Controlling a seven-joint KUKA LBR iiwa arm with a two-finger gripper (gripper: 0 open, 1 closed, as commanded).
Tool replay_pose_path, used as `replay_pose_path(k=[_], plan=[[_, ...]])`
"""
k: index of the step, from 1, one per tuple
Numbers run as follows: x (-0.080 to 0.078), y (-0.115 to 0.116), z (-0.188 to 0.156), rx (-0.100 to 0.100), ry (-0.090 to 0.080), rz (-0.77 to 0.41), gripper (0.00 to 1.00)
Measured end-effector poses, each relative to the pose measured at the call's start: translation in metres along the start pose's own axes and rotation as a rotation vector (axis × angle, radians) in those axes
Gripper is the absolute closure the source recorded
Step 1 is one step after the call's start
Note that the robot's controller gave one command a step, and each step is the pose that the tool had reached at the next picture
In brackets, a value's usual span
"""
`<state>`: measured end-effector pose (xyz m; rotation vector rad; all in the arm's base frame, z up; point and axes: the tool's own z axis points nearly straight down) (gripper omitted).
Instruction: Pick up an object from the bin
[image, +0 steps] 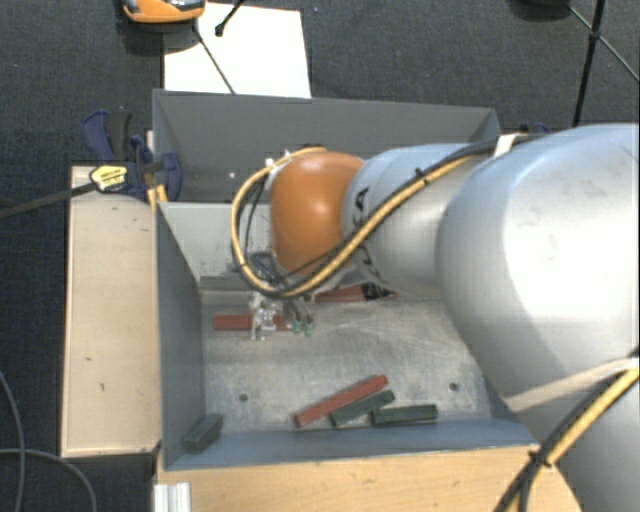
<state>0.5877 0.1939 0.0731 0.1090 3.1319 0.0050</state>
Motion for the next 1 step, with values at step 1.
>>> replay_pose_path(k=[1], plan=[[0.0078, -0.0419, -0.1687, 0.002, -0.001, -0.188, 1.00]])
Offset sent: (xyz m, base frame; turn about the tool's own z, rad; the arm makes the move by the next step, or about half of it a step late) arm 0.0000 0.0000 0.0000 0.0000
